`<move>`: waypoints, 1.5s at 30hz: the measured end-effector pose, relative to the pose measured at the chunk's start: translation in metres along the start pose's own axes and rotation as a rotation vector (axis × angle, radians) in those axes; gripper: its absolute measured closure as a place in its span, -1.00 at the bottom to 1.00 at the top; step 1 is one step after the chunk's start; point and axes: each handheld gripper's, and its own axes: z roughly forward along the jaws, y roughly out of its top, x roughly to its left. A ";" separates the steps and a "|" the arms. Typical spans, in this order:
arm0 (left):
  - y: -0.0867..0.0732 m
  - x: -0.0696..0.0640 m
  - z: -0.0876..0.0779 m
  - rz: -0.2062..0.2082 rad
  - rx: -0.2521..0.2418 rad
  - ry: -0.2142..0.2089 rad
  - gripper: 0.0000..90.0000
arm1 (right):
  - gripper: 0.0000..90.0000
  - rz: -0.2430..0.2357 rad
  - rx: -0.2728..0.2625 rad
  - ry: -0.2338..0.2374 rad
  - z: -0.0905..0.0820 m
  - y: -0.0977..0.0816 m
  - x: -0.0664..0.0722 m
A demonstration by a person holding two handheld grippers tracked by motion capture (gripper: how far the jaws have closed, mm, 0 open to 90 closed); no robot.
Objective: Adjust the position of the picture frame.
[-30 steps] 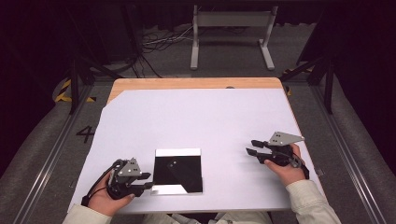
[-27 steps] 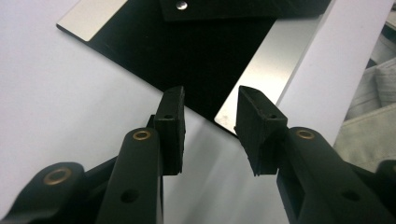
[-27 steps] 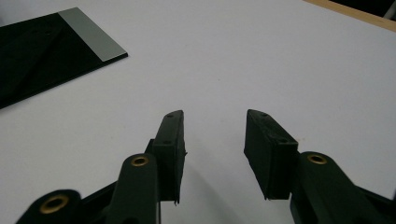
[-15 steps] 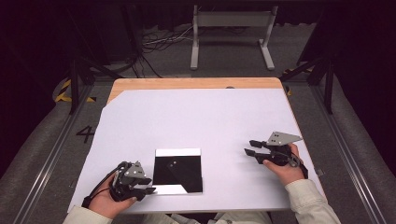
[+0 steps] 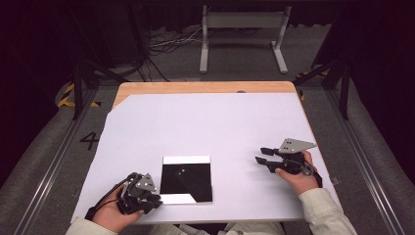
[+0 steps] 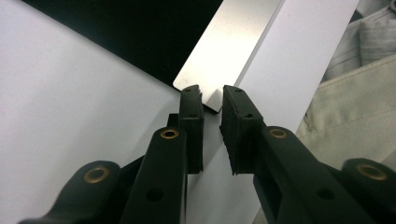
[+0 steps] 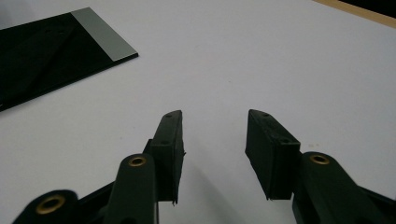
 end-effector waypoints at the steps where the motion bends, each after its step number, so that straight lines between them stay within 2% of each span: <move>1: 0.000 -0.001 0.000 0.002 0.002 0.003 0.77 | 0.26 0.001 0.000 0.001 0.000 0.000 0.000; 8: -0.001 0.001 0.000 -0.003 -0.004 -0.011 0.79 | 0.26 -0.005 0.003 0.002 0.000 0.000 0.001; 12: -0.004 0.006 0.001 -0.014 -0.032 -0.045 0.79 | 0.25 -0.009 0.003 0.006 0.001 0.000 0.002; 18: -0.006 0.009 0.002 -0.023 -0.065 -0.067 0.86 | 0.25 -0.014 0.004 0.013 0.002 0.001 0.003; 21: -0.005 0.011 0.003 -0.044 -0.091 -0.090 0.89 | 0.25 -0.015 0.004 0.014 0.002 0.001 0.004; 27: -0.002 0.016 0.007 -0.068 -0.127 -0.101 0.93 | 0.24 -0.015 0.005 0.014 0.002 0.000 0.004; 29: 0.001 0.021 0.011 -0.090 -0.160 -0.113 0.94 | 0.23 -0.013 0.004 0.015 0.003 0.000 0.004; 33: 0.007 0.023 0.015 -0.103 -0.186 -0.112 0.95 | 0.22 -0.010 0.004 0.012 0.002 0.000 0.004; 39: 0.014 0.024 0.020 -0.116 -0.202 -0.116 0.97 | 0.23 -0.010 0.003 0.013 0.002 0.000 0.004; 45: 0.029 0.025 0.030 -0.123 -0.227 -0.122 0.99 | 0.23 -0.013 0.004 0.015 0.001 0.000 0.005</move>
